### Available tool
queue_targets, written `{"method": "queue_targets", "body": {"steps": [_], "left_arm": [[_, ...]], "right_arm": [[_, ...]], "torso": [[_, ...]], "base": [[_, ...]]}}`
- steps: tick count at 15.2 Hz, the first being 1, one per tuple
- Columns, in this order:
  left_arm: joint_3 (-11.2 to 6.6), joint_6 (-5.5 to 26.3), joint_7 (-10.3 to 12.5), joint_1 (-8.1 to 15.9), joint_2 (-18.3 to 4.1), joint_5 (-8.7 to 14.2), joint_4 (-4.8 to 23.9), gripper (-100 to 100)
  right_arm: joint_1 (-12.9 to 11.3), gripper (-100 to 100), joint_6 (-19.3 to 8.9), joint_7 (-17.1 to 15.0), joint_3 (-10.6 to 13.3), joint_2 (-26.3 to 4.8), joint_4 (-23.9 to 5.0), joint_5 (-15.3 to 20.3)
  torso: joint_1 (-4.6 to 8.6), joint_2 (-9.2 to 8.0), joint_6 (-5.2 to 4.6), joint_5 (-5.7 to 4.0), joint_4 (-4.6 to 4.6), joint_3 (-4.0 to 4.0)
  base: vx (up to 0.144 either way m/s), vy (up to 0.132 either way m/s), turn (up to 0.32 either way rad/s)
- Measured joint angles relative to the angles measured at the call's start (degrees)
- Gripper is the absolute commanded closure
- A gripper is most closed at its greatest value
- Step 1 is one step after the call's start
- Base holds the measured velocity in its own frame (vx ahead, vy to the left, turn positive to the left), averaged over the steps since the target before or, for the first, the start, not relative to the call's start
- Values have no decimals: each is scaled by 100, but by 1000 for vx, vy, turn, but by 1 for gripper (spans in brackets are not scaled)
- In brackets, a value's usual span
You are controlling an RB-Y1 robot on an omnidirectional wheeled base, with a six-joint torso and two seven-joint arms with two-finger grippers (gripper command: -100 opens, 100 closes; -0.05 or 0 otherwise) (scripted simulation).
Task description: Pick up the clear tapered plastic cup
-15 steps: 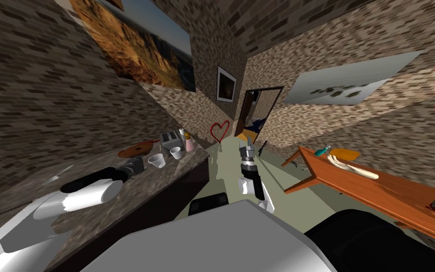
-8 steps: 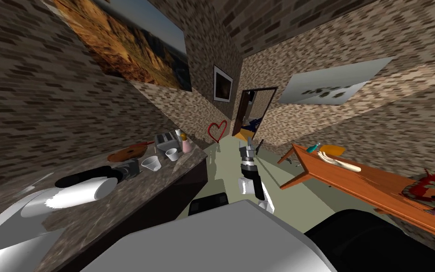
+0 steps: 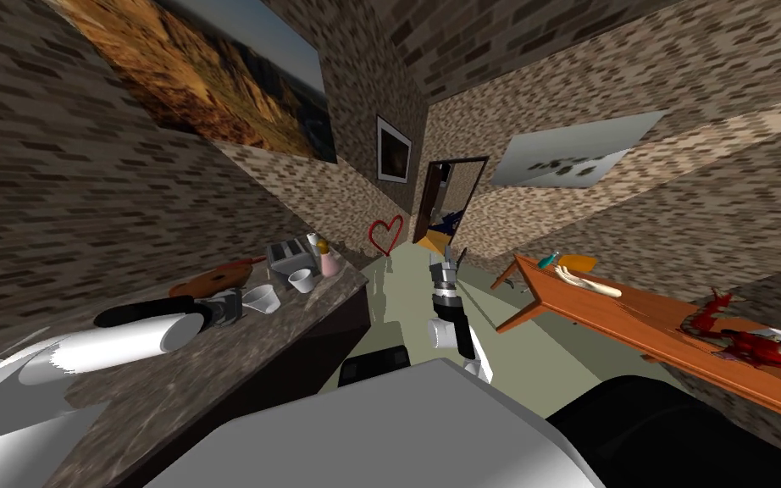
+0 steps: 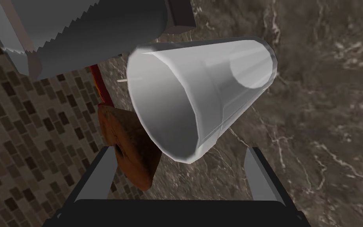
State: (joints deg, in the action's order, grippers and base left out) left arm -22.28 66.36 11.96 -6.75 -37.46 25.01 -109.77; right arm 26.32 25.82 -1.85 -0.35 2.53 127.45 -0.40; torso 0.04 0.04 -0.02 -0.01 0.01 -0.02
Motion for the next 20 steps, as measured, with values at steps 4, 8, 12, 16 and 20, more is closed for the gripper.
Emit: {"method": "queue_targets", "body": {"steps": [4,8,12,16,20], "left_arm": [[-108,469,0,119,-143,126,158,-100],[-181,926,26,187,-224,189,224,-100],[-260,1358,32,286,-328,274,348,-100],[-354,1787,41,390,-442,369,480,-100],[-445,2246,55,487,-549,458,592,-100]], "right_arm": [[0,0,0,0,0,0,0,0],[0,0,0,0,0,0,0,0],[1,0,0,0,0,0,0,0],[0,0,0,0,0,0,0,0],[0,0,0,0,0,0,0,0]], "torso": [[0,0,3,0,0,0],[-1,-1,2,1,0,0],[-3,-1,4,1,0,1],[-2,1,1,0,0,0],[-3,1,2,1,0,-1]], "base": [[11,-6,-73],[12,-5,-104],[11,-2,-64],[15,-2,-96],[13,1,-68]]}}
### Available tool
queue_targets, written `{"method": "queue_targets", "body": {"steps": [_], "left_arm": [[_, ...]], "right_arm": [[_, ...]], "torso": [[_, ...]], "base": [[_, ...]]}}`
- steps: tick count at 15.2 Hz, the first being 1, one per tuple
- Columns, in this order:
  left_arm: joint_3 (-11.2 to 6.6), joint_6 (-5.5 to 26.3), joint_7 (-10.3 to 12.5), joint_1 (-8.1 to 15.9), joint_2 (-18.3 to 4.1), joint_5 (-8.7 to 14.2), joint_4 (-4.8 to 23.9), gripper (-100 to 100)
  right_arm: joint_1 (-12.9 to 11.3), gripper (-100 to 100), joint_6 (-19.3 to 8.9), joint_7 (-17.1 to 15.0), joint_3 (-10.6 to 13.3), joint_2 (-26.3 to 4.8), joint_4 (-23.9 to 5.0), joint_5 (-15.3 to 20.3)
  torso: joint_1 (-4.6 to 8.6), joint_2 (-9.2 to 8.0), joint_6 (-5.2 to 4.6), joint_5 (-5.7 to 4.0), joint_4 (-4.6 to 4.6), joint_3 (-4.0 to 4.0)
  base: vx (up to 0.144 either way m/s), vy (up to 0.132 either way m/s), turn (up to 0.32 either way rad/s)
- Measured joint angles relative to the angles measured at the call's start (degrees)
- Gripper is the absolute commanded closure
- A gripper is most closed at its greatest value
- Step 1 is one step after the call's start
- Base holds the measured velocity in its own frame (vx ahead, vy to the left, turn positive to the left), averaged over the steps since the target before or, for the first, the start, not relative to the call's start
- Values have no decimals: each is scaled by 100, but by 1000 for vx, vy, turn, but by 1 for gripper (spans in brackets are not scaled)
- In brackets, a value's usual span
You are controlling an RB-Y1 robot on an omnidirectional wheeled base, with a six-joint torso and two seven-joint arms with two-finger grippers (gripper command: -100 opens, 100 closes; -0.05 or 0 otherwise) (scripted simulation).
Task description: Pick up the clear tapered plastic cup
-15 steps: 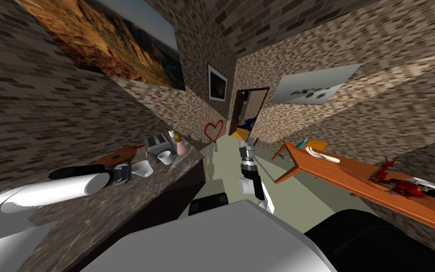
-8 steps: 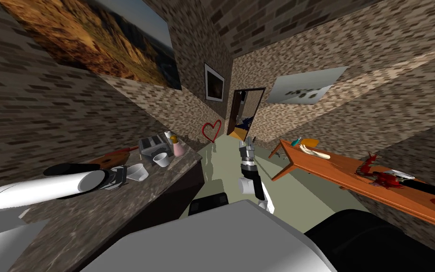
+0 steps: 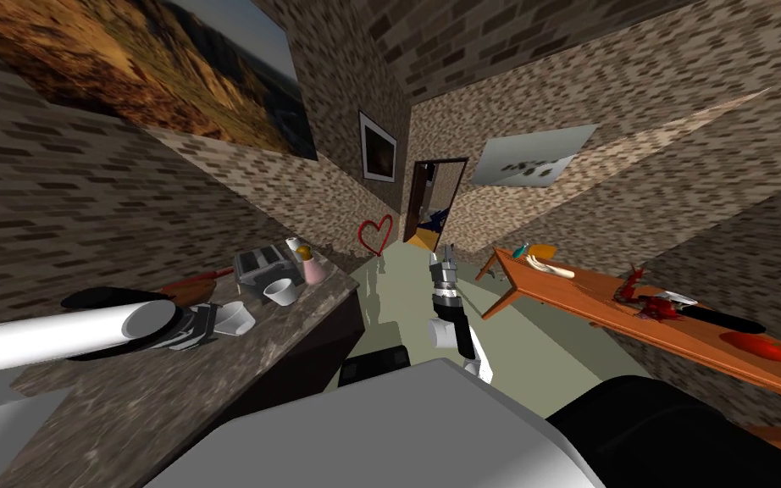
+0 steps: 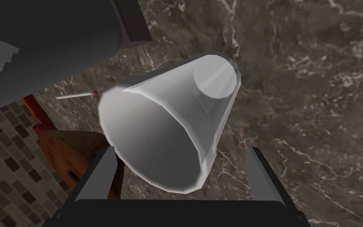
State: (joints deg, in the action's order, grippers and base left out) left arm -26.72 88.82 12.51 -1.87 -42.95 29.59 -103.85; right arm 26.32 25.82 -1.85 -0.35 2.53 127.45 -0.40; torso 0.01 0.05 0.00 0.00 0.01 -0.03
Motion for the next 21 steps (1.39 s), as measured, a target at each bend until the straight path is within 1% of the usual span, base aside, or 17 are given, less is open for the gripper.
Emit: {"method": "queue_targets", "body": {"steps": [4,6,11,15,20,21], "left_arm": [[-67,460,19,89,-87,70,84,-100],[-99,672,19,150,-139,105,181,-100],[-212,1210,27,218,-237,204,263,-100],[-245,1592,38,304,-301,244,376,-100],[-319,2062,44,340,-357,305,427,-100],[-324,2099,42,341,-360,309,430,-100]], "right_arm": [[0,0,0,0,0,0,0,0],[0,0,0,0,0,0,0,0],[0,0,0,0,0,0,0,0],[0,0,0,0,0,0,0,0],[0,0,0,0,0,0,0,0],[0,0,0,0,0,0,0,0]], "torso": [[-1,0,1,0,0,0],[-1,0,0,0,0,0],[-3,1,1,1,0,-1],[-3,0,1,1,0,0],[-3,-3,2,1,-1,2],[-2,-4,2,1,-1,2]], "base": [[15,3,-77],[13,4,-68],[16,7,-64],[14,7,-59],[9,7,-32],[0,5,-7]]}}
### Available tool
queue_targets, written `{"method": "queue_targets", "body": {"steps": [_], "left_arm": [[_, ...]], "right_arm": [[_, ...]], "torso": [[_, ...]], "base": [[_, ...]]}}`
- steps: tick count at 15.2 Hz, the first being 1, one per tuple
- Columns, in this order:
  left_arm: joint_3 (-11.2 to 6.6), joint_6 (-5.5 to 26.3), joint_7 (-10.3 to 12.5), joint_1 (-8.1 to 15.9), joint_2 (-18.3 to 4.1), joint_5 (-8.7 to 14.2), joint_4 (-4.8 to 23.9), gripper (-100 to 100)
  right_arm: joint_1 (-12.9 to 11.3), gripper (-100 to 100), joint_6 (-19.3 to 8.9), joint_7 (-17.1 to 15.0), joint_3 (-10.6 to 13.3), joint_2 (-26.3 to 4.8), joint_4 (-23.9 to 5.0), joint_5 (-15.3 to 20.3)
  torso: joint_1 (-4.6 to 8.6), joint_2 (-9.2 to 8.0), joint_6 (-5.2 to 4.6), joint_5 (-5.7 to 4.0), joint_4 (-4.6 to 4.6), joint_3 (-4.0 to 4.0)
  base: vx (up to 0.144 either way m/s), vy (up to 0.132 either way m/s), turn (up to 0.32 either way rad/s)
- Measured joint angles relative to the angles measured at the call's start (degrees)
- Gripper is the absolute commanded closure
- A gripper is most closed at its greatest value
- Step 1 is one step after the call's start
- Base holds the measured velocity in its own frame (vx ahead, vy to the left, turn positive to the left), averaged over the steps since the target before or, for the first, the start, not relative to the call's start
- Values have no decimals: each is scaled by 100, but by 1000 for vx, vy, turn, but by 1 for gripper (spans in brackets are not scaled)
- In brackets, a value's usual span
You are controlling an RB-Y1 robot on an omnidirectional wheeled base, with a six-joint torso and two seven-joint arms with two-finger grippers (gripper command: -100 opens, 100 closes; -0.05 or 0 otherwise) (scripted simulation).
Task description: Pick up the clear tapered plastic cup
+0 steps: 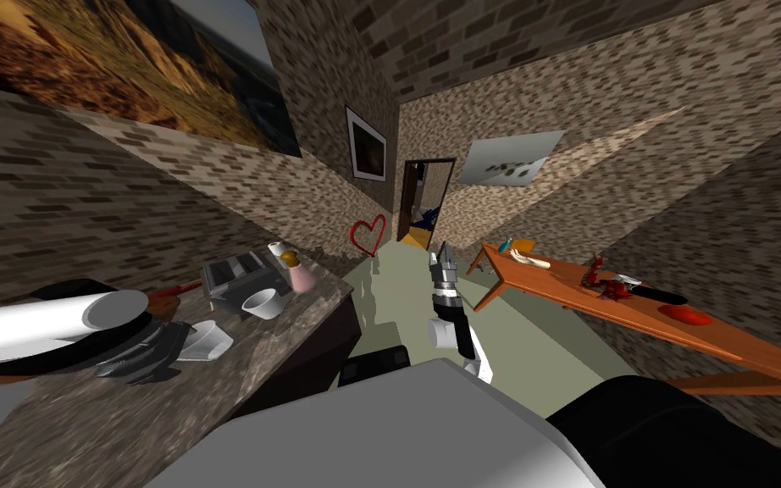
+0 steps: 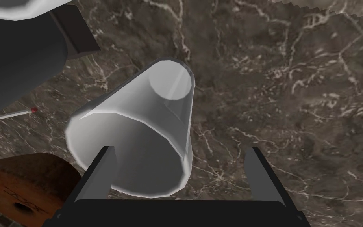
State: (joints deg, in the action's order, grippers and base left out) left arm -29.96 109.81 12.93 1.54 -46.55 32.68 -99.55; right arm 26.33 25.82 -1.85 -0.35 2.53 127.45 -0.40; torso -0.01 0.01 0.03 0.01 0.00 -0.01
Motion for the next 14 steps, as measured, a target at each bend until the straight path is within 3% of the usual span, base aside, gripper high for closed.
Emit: {"method": "queue_targets", "body": {"steps": [5,6,11,14], "left_arm": [[121,-329,-65,-17,108,-131,266,-100],[129,-362,-73,-16,113,-138,288,100],[127,-361,-71,-16,115,-135,288,100],[59,-154,-20,-10,56,-61,100,100]], "right_arm": [[0,0,0,0,0,0,0,0],[0,0,0,0,0,0,0,0],[0,0,0,0,0,0,0,0],[0,0,0,0,0,0,0,0]], "torso": [[-2,-6,0,1,-1,3],[-1,-6,0,0,-1,3],[-1,1,-1,-1,1,-1],[9,1,-2,-6,-2,0]], "base": [[-7,7,-10],[0,0,0],[1,-1,3],[9,-7,12]]}}
